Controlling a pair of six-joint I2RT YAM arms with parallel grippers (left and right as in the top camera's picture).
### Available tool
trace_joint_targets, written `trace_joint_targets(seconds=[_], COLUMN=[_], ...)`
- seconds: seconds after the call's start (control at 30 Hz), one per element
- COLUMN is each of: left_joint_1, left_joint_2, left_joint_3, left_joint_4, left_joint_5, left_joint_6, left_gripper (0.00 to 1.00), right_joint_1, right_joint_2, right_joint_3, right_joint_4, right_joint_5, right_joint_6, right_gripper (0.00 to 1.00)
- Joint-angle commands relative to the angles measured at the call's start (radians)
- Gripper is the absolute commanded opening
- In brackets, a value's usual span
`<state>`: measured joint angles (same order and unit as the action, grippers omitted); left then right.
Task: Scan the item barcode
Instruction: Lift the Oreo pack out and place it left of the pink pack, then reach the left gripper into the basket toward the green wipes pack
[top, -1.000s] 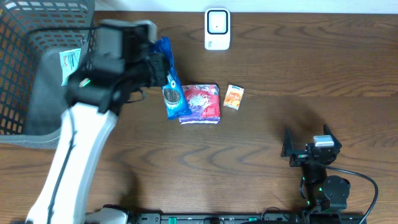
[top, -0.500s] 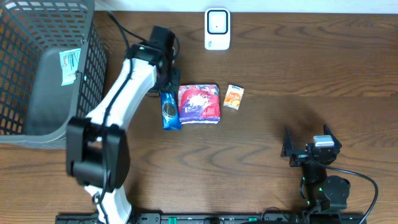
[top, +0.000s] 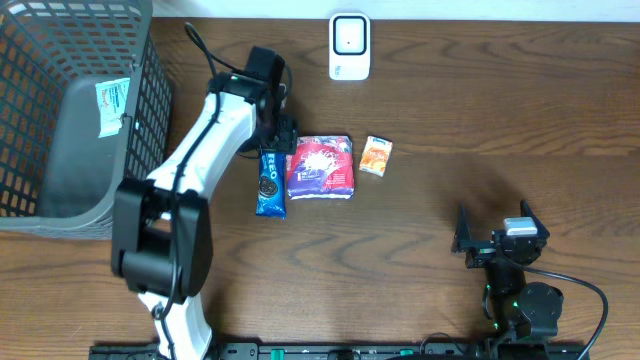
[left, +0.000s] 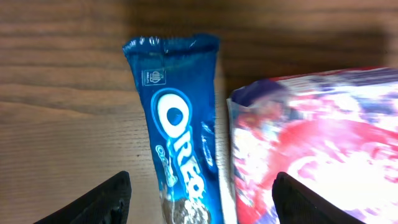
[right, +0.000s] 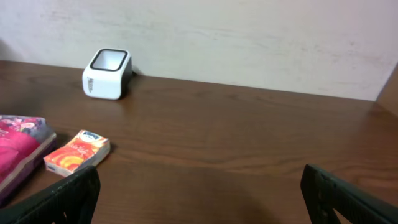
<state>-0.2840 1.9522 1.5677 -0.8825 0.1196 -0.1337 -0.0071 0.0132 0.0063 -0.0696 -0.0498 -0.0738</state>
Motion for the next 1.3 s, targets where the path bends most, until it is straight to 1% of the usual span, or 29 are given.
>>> trace_joint_targets(seconds=[0.0, 0.1, 0.2, 0.3, 0.4, 0.43, 0.57, 0.67, 0.73, 0.87, 1.13, 1.2, 1.27], left_joint_1=[0.012, 0.046, 0.102, 0.198, 0.307, 0.349, 0.517, 0.603, 0.641, 0.665, 0.665, 0.665, 0.665], left_joint_2=[-0.137, -0.236, -0.347, -0.451, -0.502, -0.509, -0.488, -0.433, -0.383, -0.278, -0.113, -0.082, -0.049], left_joint_3=[0.081, 0.132, 0.149, 0.149, 0.149, 0.149, 0.149, 0.149, 0.149, 0.149, 0.149, 0.149, 0.149], left_joint_4=[0.009, 0.023, 0.080, 0.147, 0.183, 0.192, 0.202, 0.213, 0.228, 0.259, 0.312, 0.315, 0.315], left_joint_5=[0.005, -0.036, -0.122, -0.220, -0.248, -0.248, -0.248, -0.247, -0.242, -0.237, -0.236, -0.236, -0.236], left_joint_6=[0.002, 0.002, 0.001, -0.032, -0.074, -0.095, -0.260, -0.381, -0.414, -0.392, -0.174, -0.130, -0.117], left_gripper=[0.73, 0.73, 0.73, 0.73, 0.73, 0.73, 0.73, 0.73, 0.73, 0.73, 0.73, 0.67, 0.65], right_joint_1=[0.006, 0.006, 0.006, 0.006, 0.006, 0.006, 0.006, 0.006, 0.006, 0.006, 0.006, 0.006, 0.006], right_joint_2=[0.000, 0.000, 0.000, 0.000, 0.000, 0.000, 0.000, 0.000, 0.000, 0.000, 0.000, 0.000, 0.000], right_joint_3=[-0.001, -0.001, -0.001, -0.001, -0.001, -0.001, -0.001, -0.001, -0.001, -0.001, -0.001, -0.001, -0.001], right_joint_4=[-0.004, -0.004, -0.004, -0.004, -0.004, -0.004, -0.004, -0.004, -0.004, -0.004, -0.004, -0.004, -0.004], right_joint_5=[-0.005, -0.005, -0.005, -0.005, -0.005, -0.005, -0.005, -0.005, -0.005, -0.005, -0.005, -0.005, -0.005], right_joint_6=[-0.010, -0.010, -0.010, -0.010, -0.010, -0.010, -0.010, -0.010, -0.010, -0.010, -0.010, -0.010, -0.010], right_gripper=[0.99, 0.99, 0.99, 0.99, 0.99, 0.99, 0.99, 0.99, 0.99, 0.99, 0.99, 0.99, 0.99])
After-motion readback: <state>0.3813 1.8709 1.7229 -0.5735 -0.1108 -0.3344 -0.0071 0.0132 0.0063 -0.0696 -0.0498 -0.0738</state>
